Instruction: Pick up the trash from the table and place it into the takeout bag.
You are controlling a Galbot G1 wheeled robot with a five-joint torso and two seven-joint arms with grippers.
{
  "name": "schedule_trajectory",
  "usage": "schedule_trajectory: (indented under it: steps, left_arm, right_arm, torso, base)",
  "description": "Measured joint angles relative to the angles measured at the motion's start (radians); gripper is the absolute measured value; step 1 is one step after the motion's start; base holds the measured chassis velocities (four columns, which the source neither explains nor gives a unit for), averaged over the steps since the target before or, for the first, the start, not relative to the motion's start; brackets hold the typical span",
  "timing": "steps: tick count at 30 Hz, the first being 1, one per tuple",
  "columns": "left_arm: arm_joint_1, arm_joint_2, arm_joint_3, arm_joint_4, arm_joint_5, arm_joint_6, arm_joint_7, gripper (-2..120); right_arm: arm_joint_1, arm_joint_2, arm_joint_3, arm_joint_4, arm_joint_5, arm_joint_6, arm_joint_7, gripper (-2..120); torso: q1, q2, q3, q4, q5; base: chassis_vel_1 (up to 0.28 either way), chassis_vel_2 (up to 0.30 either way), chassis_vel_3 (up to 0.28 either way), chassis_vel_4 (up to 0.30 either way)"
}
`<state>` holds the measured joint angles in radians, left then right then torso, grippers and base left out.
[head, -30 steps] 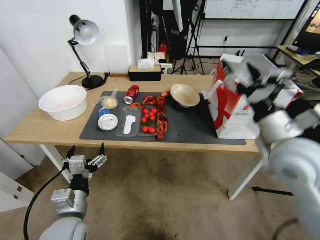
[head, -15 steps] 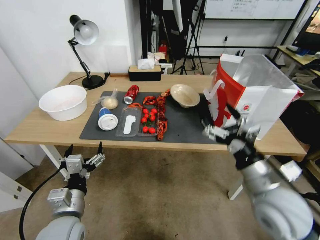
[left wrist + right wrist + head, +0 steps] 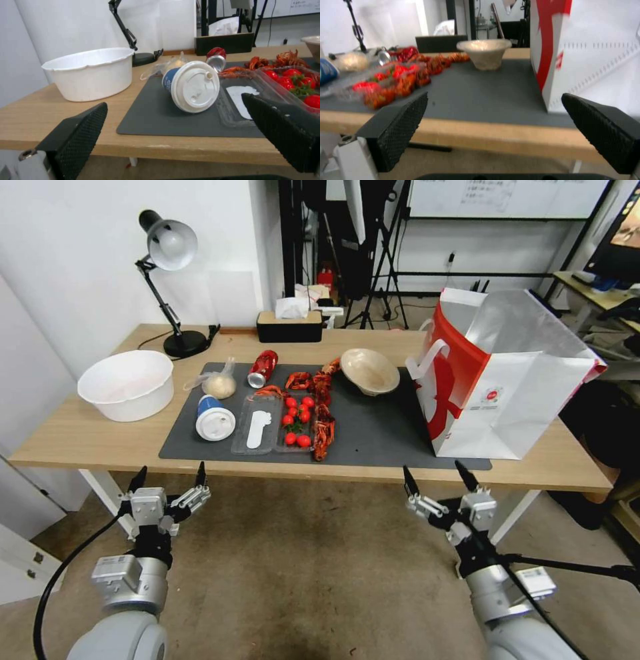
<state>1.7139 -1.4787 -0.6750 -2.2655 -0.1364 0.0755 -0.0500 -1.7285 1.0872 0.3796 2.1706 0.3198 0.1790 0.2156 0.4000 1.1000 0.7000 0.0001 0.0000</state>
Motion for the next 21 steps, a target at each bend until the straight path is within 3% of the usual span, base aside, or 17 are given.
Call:
schedule_trajectory:
  steps: [12,21]
  left_arm:
    - [0.007,0.002,-0.005,0.011,0.0,-0.012,-0.001,100]
    - [0.007,0.002,-0.007,0.015,0.001,-0.016,-0.001,100]
  right_arm:
    - [-0.007,0.023,-0.043,-0.063,-0.026,0.065,0.004,100]
    - [0.028,0.019,-0.081,-0.029,-0.018,0.031,0.054,100]
  torso:
    - [0.0,0.0,0.0,0.0,0.0]
    - [0.0,0.0,0.0,0.0,0.0001]
  base:
    - [0.0,0.0,0.0,0.0]
    - [0.0,0.0,0.0,0.0]
